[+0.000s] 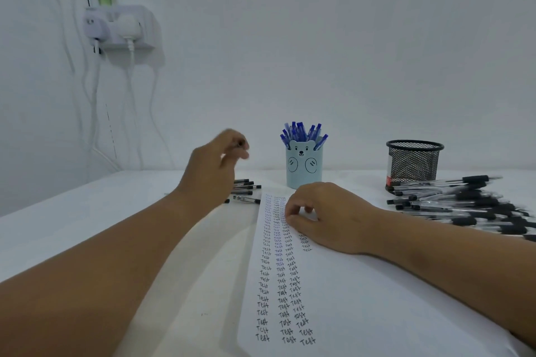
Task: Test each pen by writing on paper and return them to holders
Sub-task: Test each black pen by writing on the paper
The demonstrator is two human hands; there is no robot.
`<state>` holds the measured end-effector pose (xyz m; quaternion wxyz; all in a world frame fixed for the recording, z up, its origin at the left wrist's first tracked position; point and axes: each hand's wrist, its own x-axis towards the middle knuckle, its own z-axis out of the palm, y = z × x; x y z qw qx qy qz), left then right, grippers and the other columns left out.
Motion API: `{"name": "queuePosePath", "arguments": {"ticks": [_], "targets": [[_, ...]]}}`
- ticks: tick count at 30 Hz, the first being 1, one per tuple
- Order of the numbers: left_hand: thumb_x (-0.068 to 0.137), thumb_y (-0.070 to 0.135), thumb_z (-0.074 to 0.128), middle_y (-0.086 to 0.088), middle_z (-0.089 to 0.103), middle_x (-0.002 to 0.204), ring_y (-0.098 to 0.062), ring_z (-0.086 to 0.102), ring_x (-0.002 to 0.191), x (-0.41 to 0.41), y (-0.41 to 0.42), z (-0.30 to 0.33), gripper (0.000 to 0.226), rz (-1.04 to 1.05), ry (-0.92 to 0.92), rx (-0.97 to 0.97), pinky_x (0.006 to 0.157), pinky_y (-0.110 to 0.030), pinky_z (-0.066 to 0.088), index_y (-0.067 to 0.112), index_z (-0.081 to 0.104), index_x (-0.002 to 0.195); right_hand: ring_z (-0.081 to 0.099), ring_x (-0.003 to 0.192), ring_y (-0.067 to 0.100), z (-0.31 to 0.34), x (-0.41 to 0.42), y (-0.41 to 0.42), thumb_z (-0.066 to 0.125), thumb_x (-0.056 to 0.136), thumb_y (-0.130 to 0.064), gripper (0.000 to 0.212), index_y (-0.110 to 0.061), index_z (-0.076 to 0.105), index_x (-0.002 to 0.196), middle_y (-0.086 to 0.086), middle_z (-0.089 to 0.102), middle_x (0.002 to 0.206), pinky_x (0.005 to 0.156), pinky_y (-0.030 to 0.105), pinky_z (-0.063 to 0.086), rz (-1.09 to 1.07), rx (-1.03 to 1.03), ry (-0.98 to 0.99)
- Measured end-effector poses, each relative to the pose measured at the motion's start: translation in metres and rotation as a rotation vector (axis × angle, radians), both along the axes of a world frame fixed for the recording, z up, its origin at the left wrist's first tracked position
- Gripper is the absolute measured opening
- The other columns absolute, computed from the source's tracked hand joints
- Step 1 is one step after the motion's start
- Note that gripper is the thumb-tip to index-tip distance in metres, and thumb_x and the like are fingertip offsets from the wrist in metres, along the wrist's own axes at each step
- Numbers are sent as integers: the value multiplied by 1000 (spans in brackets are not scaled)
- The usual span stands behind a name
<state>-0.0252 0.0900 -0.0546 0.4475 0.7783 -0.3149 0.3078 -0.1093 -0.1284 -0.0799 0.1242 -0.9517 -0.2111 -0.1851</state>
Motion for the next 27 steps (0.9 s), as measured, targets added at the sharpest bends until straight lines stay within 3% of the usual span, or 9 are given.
{"name": "queuePosePath", "arguments": {"ticks": [1,3,7,9,13,18,27], "targets": [[103,6,45,3,67,82,-12,50,64,-4,-1,6,25,-41,34,-149,62,-24,40,26,58,94,53,94,2,0,1,0,57,98,-34,14,-28,70,97,-15,65,99,86,21,44,0,0,1],[105,7,38,-3,54,73,-13,54,64,-11,-4,17,28,-85,145,-412,68,-24,42,26,54,92,53,94,2,0,1,0,57,98,-34,14,-27,70,98,-15,65,99,86,21,43,4,-8,1],[105,23,35,0,39,64,-15,39,52,-11,0,30,27,-428,684,-1058,63,-29,39,17,50,84,52,93,2,-1,2,0,57,98,-34,14,-27,70,97,-15,65,98,85,20,42,8,-14,-2],[103,34,33,0,35,59,-16,33,47,-9,6,29,36,-551,815,-1185,62,-28,35,15,47,77,53,93,2,0,2,-1,57,98,-34,14,-28,69,97,-15,65,97,84,19,43,8,-8,6],[95,33,32,2,27,56,-15,24,44,-8,10,27,36,-623,855,-1255,56,-26,30,15,42,66,53,94,1,0,1,-1,57,98,-35,13,-30,69,96,-16,65,98,84,17,41,-1,1,16],[67,25,38,3,21,56,-15,18,43,-18,5,32,12,-692,830,-1205,52,-24,27,16,37,59,51,93,0,-1,2,-1,57,98,-35,12,-30,69,96,-17,64,98,77,7,34,5,-4,4],[67,20,35,3,21,56,-15,19,43,-22,1,31,9,-729,807,-1122,53,-24,31,16,37,59,52,89,-7,1,2,-1,56,98,-37,14,-31,69,98,-21,64,94,76,8,37,-17,-19,6]]}}
